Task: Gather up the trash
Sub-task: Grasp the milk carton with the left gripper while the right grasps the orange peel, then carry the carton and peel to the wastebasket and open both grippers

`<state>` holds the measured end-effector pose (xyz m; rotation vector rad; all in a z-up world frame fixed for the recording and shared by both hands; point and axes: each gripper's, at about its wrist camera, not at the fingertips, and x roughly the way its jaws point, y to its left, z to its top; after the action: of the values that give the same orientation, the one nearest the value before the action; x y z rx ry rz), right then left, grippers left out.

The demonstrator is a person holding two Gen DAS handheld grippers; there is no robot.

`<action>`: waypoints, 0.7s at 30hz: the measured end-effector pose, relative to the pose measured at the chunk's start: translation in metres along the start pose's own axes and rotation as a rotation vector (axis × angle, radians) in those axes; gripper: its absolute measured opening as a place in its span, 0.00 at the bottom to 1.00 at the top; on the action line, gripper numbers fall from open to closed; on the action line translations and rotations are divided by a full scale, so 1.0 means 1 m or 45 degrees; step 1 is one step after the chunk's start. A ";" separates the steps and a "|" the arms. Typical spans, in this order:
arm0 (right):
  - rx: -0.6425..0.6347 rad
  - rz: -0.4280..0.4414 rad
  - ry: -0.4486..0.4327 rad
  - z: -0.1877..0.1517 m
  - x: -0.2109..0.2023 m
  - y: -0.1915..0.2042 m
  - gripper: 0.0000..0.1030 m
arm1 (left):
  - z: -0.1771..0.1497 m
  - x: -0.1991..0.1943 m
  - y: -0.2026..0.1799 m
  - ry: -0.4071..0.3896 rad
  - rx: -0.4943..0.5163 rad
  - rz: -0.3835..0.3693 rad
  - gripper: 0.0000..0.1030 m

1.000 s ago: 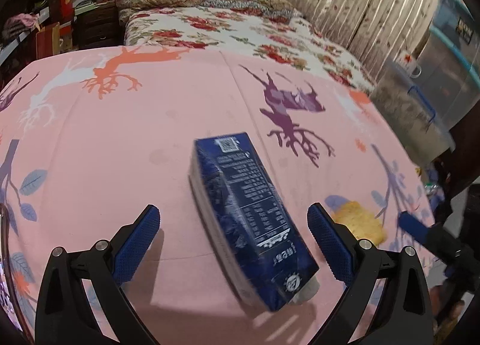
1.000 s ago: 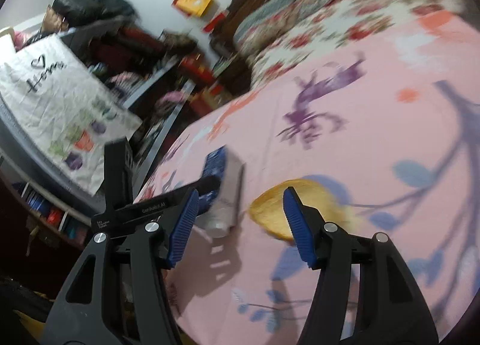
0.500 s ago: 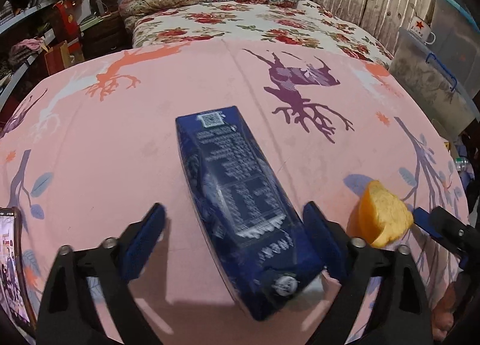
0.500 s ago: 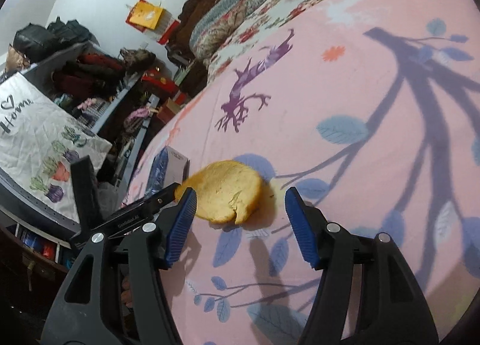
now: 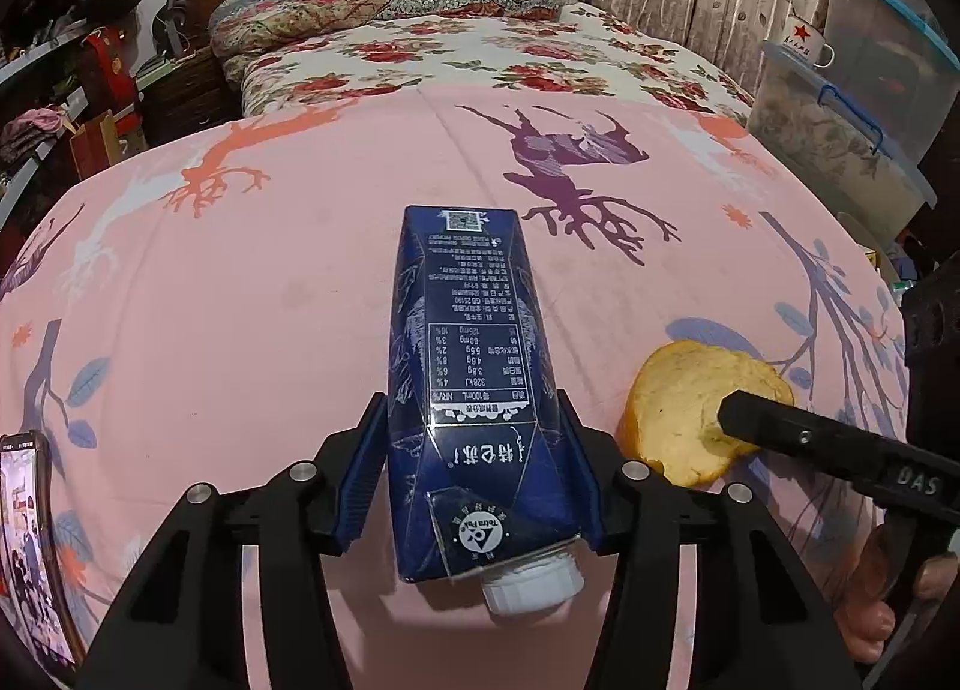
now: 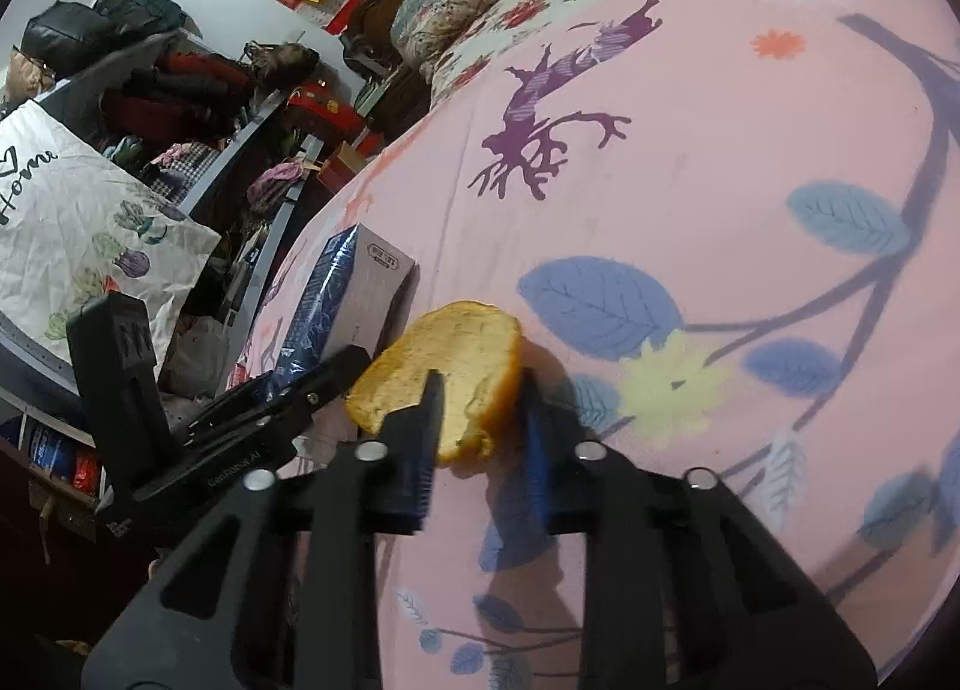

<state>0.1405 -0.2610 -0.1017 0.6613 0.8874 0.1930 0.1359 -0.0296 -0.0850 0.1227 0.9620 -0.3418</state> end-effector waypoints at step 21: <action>0.288 0.088 -0.183 -0.002 -0.065 -0.053 0.56 | -0.003 -0.012 -0.018 -0.037 0.081 -0.058 0.47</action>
<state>0.0922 -0.3290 -0.0916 0.9056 0.7544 0.1056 0.1216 -0.0434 -0.0761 0.1537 0.9269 -0.4154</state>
